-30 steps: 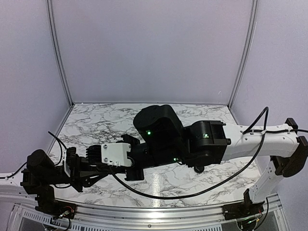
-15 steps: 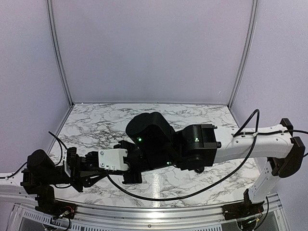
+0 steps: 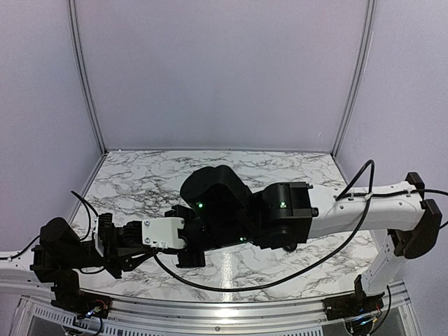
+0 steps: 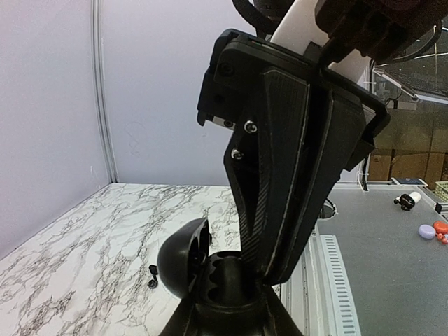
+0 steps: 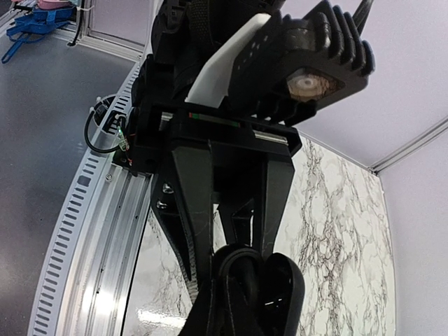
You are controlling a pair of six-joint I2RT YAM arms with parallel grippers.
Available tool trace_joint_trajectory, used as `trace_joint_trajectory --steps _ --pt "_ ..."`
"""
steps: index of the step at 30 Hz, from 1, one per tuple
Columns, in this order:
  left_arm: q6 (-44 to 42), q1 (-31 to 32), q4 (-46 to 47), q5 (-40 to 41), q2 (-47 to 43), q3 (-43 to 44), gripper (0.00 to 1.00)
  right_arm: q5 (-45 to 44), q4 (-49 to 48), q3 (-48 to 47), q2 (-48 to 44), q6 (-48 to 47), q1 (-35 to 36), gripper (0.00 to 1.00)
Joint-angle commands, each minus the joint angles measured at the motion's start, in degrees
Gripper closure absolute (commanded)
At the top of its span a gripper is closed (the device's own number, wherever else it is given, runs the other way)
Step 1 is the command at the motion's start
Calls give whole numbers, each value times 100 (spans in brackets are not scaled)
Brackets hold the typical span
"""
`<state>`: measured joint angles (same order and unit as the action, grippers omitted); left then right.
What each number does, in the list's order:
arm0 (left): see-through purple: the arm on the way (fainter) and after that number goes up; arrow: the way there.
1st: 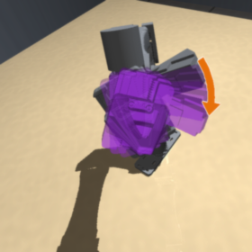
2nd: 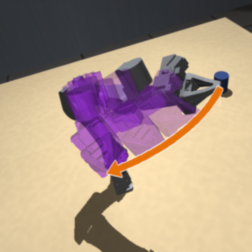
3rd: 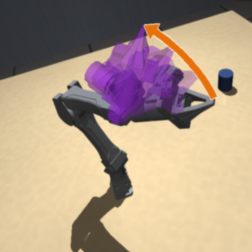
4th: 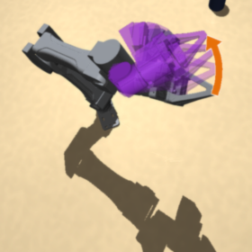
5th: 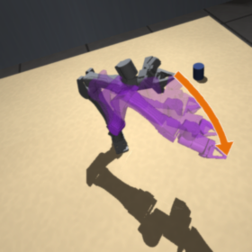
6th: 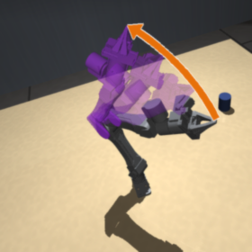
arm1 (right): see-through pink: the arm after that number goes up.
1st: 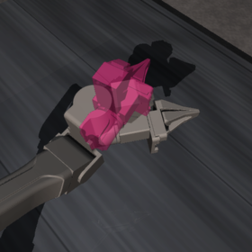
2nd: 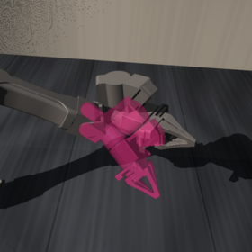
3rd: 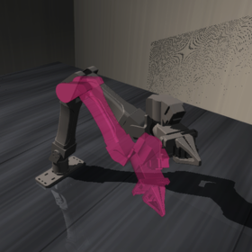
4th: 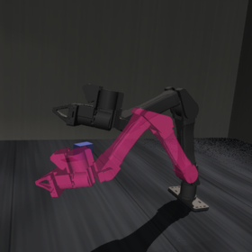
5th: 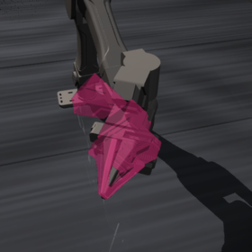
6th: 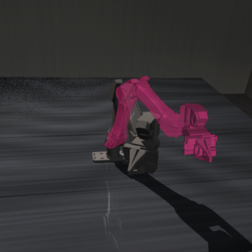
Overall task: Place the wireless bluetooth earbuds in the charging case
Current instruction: Insert the left earbud into the left side groove of the charging case.
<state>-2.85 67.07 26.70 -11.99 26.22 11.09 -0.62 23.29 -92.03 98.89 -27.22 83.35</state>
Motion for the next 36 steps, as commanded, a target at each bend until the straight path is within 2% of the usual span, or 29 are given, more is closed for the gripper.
trace_joint_trajectory --steps 1,17,36 --pt "-48 25 287 4 -74 14 100 -10 186 -280 -84 14 58 93" --pt "-64 26 286 16 176 59 100 -698 431 -654 224 60 94 91" --pt "-56 26 283 99 143 39 100 -518 455 -678 222 116 94 92"
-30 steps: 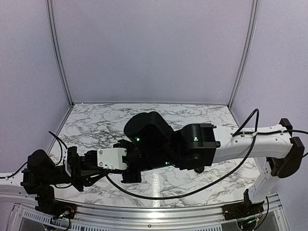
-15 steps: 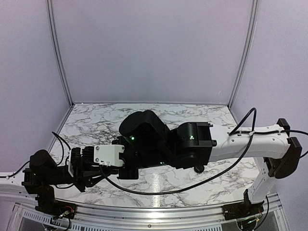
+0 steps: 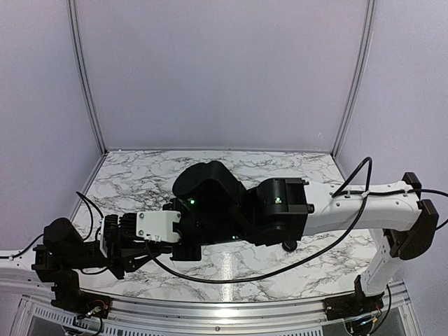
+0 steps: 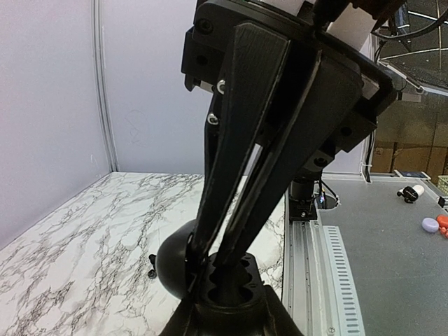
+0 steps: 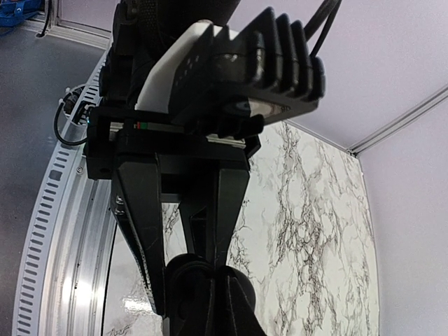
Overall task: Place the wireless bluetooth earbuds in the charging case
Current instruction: Insert the left earbud into the left side groove of the charging case.
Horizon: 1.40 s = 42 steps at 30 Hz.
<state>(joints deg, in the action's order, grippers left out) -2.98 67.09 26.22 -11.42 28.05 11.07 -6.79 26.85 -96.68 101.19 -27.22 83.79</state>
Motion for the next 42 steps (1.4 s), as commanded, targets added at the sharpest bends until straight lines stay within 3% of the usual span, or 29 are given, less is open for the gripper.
trace_joint_trajectory --steps 1,14,37,42 --pt "-51 19 331 43 -31 44 100 159 96 -233 -15 136 50 91" --pt "-53 22 294 212 82 71 100 153 446 -449 -90 183 50 86" --pt "0 22 287 148 172 141 100 -102 840 -585 316 191 49 86" --pt "-22 23 277 162 121 141 100 -220 847 -571 364 203 49 90"
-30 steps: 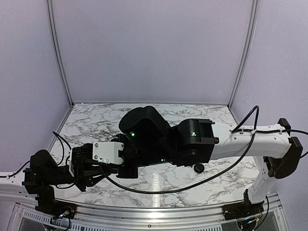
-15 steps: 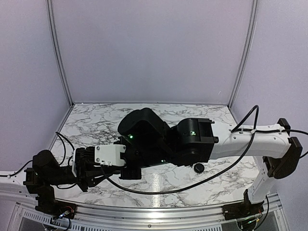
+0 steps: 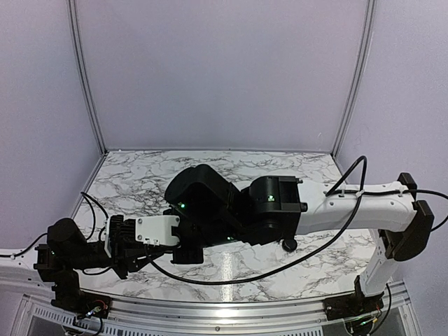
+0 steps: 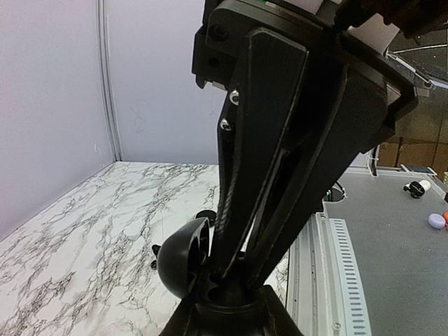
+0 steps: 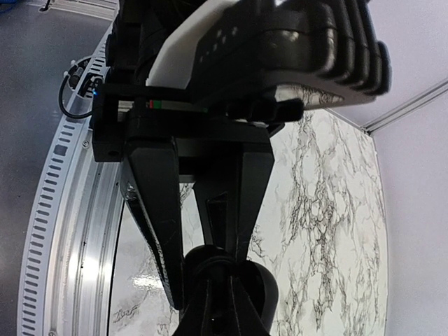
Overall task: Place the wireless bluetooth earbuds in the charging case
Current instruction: Insert the left earbud into the left side groove of the charging case.
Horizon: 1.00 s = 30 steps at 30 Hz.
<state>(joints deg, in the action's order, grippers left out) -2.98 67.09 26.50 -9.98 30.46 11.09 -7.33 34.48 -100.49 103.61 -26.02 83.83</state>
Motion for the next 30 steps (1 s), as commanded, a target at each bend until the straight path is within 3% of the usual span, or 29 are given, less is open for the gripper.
trace_joint_trajectory --steps 1,12,24,30 --pt "-26 23 250 21 -134 132 100 -179 85 -183 124 87 39 91" --pt "11 23 250 189 -430 43 100 -168 0 -6 109 196 -33 94" --pt "16 23 257 254 -590 27 100 532 -384 179 148 385 -60 97" --pt "1 19 252 269 -558 7 100 458 -410 169 -7 389 -82 88"
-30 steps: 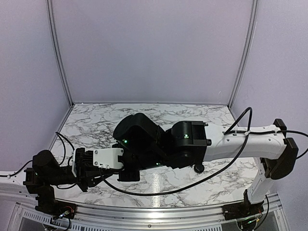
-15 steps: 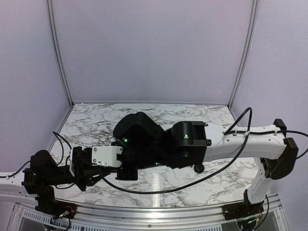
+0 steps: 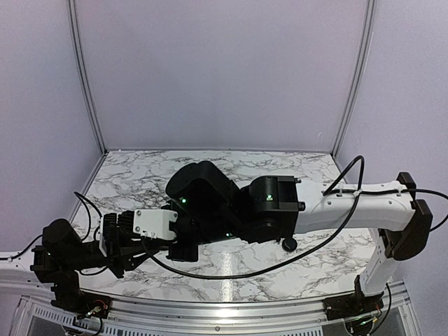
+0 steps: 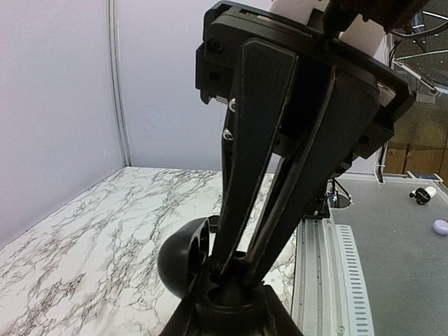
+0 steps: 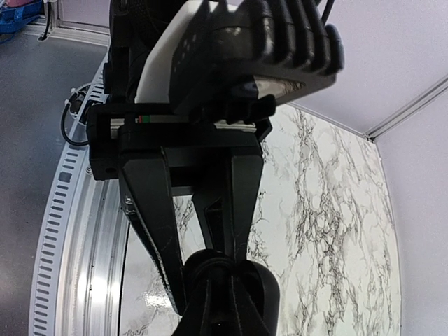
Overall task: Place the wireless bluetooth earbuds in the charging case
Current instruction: Insert the left earbud into the left side groove of the charging case, then pick up the right earbud from the center of the board.
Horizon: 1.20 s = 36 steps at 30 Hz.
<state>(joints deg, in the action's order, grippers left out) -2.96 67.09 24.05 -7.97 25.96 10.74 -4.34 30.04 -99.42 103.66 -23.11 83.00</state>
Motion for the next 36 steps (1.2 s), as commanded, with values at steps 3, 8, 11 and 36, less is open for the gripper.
trace_joint_trajectory --steps 3,8,11,36 --pt "-2 23 504 56 -24 50 100 131 3 -23 -115 84 5 86" --pt "-26 20 503 51 111 83 100 327 -86 -133 -355 93 14 84" --pt "-54 23 496 57 165 103 100 630 -94 -126 -482 84 14 83" --pt "-42 21 612 75 273 38 100 1543 -883 3930 -2409 2628 -4205 82"
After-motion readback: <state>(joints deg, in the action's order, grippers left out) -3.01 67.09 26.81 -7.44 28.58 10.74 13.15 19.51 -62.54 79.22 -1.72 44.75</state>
